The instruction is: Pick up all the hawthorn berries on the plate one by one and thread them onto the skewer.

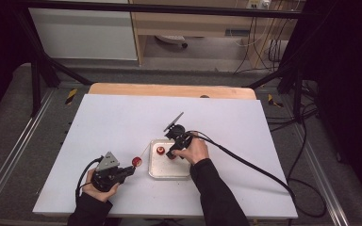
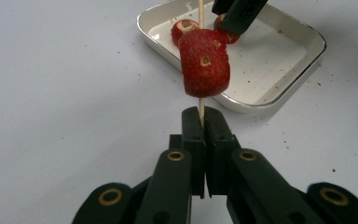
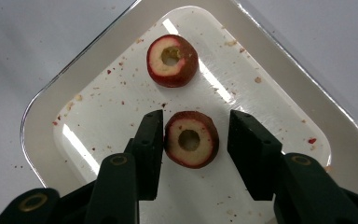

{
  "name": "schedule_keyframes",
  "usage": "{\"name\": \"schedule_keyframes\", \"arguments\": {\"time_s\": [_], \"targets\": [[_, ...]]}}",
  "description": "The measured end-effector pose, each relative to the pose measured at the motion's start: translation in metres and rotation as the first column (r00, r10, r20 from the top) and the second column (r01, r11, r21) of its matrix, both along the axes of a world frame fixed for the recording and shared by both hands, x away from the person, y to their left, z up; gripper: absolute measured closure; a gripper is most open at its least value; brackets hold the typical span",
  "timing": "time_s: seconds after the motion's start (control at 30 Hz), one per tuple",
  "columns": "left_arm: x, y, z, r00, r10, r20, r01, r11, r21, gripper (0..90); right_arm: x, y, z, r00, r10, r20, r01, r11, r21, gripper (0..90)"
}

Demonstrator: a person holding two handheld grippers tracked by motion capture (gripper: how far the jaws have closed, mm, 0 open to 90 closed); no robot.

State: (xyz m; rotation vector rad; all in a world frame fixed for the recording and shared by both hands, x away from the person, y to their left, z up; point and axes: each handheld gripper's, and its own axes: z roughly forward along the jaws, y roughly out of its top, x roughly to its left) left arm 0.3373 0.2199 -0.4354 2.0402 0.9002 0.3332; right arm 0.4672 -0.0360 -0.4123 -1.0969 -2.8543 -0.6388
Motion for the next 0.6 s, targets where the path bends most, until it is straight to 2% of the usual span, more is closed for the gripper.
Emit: {"name": "schedule_keyframes", "arguments": {"time_s": [0.1, 0.33, 0.4, 0.6], "targets": [[0.000, 0.000, 0.000, 1.0000, 0.000, 0.000, 0.000, 1.0000, 0.001, 88.0, 0.000, 0.000, -0.001, 1.0000, 0.000, -0.008, 0.000, 1.0000, -0.002, 61.1], [0.000, 0.000, 0.000, 1.0000, 0.000, 0.002, 0.000, 1.0000, 0.001, 88.0, -0.001, 0.001, -0.001, 0.9998, -0.012, -0.015, 0.012, 0.9999, -0.006, 61.8], [0.000, -0.001, 0.000, 1.0000, 0.000, 0.003, 0.000, 1.0000, 0.002, 88.0, -0.001, 0.000, 0.001, 0.9999, -0.015, -0.005, 0.015, 0.9999, -0.003, 61.9], [-0.001, -0.001, 0.001, 1.0000, 0.002, 0.006, -0.002, 1.0000, 0.003, 88.0, -0.005, -0.004, 0.011, 0.9997, -0.026, 0.005, 0.025, 0.9988, 0.043, 62.0]]}}
